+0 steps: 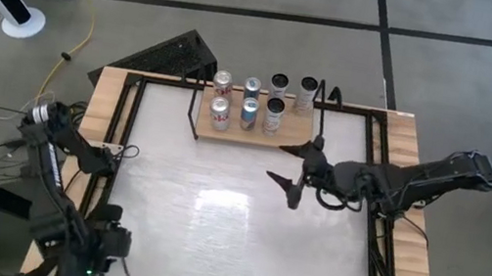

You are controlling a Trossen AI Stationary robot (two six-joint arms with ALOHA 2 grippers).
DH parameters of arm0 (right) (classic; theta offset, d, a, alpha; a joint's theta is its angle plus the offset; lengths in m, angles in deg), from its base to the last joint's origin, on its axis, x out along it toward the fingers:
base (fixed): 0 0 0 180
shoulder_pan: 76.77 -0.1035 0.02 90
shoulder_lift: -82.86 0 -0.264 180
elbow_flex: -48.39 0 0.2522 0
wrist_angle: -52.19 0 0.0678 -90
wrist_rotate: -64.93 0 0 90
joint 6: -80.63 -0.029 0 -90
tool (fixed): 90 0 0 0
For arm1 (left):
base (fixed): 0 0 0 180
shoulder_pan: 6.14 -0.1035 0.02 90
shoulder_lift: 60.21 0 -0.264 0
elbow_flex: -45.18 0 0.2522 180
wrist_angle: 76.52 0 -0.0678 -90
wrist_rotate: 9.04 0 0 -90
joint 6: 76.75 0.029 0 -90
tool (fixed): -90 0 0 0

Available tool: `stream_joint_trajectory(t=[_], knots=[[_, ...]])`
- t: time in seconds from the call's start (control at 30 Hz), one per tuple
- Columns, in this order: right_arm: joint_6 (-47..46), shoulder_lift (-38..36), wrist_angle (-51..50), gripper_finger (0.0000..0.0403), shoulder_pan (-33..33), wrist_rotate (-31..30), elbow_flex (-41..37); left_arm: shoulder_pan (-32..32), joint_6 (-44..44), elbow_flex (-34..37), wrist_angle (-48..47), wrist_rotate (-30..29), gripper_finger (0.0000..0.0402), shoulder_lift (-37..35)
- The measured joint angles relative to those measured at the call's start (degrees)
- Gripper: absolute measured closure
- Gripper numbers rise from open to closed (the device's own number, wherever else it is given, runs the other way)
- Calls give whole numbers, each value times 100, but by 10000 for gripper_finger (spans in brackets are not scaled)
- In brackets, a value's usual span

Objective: Place canned beverage on shelf
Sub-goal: Put the white yellow soda can on the shelf aligned with the other white yellow soda can

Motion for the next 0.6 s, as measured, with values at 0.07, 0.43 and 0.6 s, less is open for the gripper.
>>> stream_joint_trajectory(t=[0.07,0.43,0.6], knots=[[-96,153,66,22,3,-4,12,-149,35,1,-99,112,173,36],[-133,540,-75,22,33,7,6,-792,799,1,-293,829,59,23],[-127,531,-114,22,35,7,6,-690,829,1,-395,1078,54,21]])
